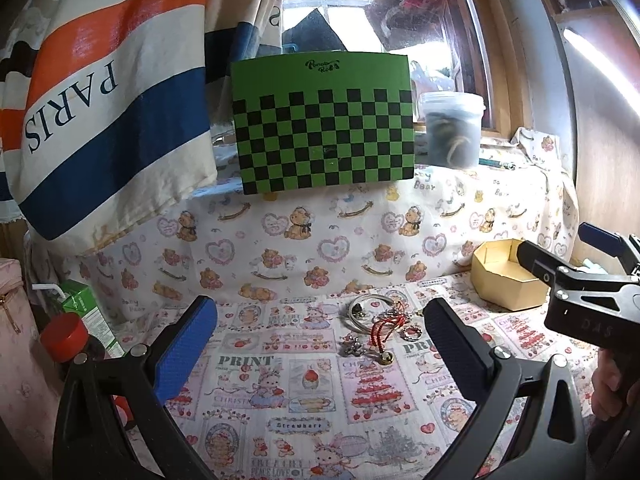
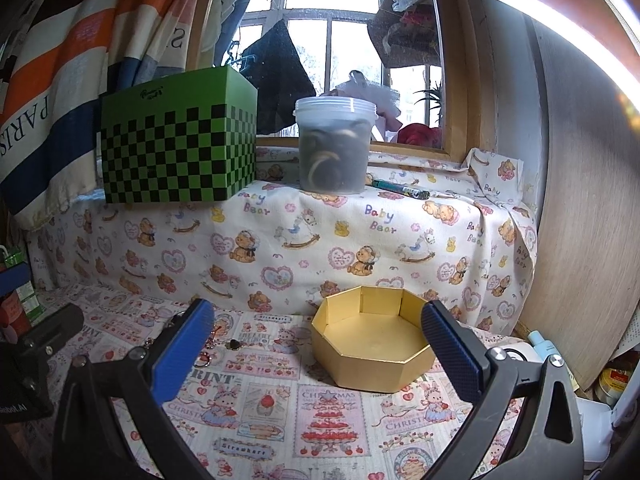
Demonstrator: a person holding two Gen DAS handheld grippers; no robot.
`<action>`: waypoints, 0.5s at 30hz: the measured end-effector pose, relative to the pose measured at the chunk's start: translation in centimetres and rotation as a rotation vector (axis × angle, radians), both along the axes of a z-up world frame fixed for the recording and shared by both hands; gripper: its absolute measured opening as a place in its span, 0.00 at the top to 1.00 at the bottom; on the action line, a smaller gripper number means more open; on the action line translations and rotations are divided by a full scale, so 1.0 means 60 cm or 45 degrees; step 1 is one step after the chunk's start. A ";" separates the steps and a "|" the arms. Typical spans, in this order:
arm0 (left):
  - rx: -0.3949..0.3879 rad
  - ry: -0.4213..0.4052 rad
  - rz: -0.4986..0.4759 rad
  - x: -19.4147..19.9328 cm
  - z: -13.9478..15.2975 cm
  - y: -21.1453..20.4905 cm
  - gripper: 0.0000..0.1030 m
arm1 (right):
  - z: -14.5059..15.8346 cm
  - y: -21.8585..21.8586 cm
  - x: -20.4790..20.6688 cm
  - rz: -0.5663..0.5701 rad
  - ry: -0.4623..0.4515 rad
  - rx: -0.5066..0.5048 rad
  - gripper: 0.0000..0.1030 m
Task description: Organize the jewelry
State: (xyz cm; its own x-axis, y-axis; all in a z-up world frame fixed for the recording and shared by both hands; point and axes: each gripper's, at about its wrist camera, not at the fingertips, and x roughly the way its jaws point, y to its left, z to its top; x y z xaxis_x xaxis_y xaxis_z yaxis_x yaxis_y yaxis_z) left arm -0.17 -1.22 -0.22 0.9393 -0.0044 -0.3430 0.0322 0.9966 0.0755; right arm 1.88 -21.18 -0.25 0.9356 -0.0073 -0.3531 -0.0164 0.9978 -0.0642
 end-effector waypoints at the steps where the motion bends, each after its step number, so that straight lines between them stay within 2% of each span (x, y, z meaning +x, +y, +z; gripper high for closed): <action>1: 0.002 -0.002 0.022 -0.001 0.000 0.001 0.00 | 0.000 -0.001 0.001 -0.001 0.000 0.001 0.00; 7: -0.046 0.043 -0.012 0.010 -0.003 0.011 0.00 | 0.000 0.000 -0.001 -0.010 -0.012 -0.002 0.00; 13: -0.101 0.058 -0.072 0.012 -0.005 0.021 0.02 | -0.003 -0.008 0.005 -0.024 0.032 0.007 0.00; 14: -0.090 0.079 -0.103 0.013 -0.002 0.020 0.09 | -0.002 -0.009 0.007 -0.020 0.040 0.011 0.00; 15: -0.067 0.093 -0.129 0.013 0.005 0.021 0.22 | -0.001 -0.010 0.007 -0.013 0.038 0.012 0.00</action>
State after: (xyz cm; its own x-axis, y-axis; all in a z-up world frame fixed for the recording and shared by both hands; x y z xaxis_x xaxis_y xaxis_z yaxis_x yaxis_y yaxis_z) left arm 0.58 0.05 0.11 0.9057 -0.1177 -0.4072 0.1365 0.9905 0.0173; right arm 2.30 -21.80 -0.30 0.9244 -0.0131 -0.3813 -0.0082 0.9985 -0.0540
